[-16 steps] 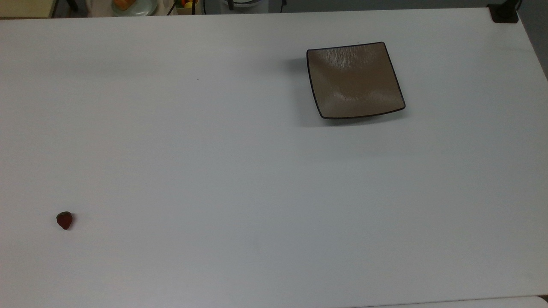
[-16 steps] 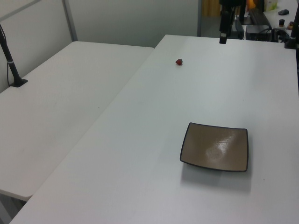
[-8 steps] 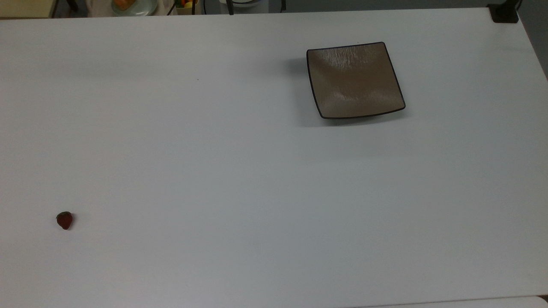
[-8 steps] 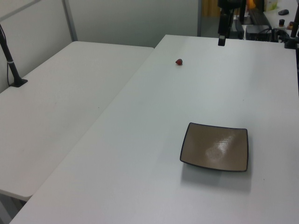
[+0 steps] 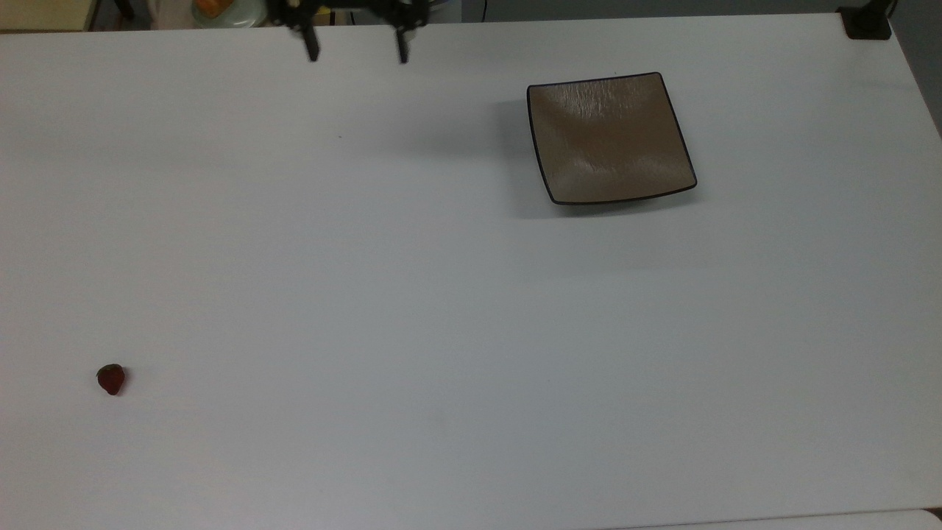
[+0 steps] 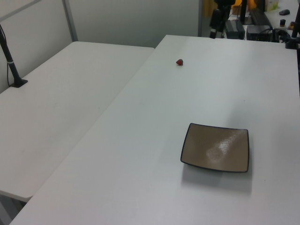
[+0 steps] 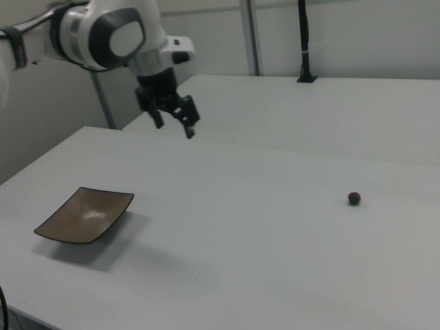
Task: Strawberries on a ceramic plate
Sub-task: 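Move the open gripper over the red strawberry and lower it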
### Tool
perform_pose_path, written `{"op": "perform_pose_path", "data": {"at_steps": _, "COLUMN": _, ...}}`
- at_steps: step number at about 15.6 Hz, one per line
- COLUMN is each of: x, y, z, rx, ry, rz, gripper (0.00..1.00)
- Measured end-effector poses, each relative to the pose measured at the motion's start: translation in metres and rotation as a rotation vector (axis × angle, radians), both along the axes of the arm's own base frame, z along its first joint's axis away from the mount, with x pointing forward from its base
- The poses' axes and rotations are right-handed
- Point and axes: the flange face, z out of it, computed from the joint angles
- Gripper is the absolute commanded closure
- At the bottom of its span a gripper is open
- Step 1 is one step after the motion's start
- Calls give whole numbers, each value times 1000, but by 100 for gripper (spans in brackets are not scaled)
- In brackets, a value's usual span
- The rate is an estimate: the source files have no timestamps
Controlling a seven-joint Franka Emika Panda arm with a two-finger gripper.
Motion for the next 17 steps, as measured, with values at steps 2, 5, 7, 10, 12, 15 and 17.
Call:
{"op": "perform_pose_path", "data": {"at_steps": 2, "x": 17, "y": -27, "z": -11, "rx": -7, "ry": -55, "rz": -49, "gripper": 0}}
{"op": "perform_pose_path", "data": {"at_steps": 5, "x": 39, "y": -60, "z": -34, "rx": -22, "ry": -106, "rz": -108, "gripper": 0}}
{"op": "perform_pose_path", "data": {"at_steps": 7, "x": 57, "y": -88, "z": -44, "rx": -35, "ry": -134, "rz": -152, "gripper": 0}}
{"op": "perform_pose_path", "data": {"at_steps": 10, "x": 82, "y": -127, "z": -48, "rx": -54, "ry": -153, "rz": -208, "gripper": 0}}
{"op": "perform_pose_path", "data": {"at_steps": 12, "x": 101, "y": -156, "z": -60, "rx": -70, "ry": -155, "rz": -244, "gripper": 0}}
{"op": "perform_pose_path", "data": {"at_steps": 15, "x": 124, "y": -198, "z": -95, "rx": -90, "ry": -149, "rz": -294, "gripper": 0}}
{"op": "perform_pose_path", "data": {"at_steps": 17, "x": 136, "y": -219, "z": -120, "rx": -108, "ry": -192, "rz": -319, "gripper": 0}}
